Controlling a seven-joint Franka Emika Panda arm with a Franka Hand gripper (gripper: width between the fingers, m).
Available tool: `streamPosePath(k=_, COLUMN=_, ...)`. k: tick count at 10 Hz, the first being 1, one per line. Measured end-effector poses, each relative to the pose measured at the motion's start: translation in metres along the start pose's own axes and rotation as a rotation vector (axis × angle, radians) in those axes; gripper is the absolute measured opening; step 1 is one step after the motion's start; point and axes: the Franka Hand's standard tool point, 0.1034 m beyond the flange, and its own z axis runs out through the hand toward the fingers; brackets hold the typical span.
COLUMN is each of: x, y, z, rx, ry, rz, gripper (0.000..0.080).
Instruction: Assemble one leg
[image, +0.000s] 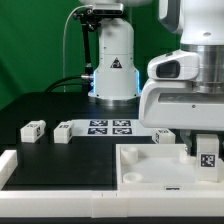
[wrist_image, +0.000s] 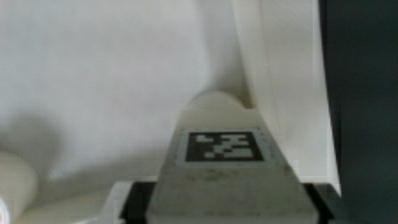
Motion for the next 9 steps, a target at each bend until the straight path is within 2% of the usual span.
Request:
streamPosePath(k=6, x=-0.0027, y=-0.0038, z=0.0005, rx=-0.020, ry=0.024, rz=0.866, gripper=0.0290)
streamPosePath(k=9, x=-0.0017, y=-0.0030, z=0.0002, rx=-0.002, ry=0.010, rz=1.128, gripper=0.0290)
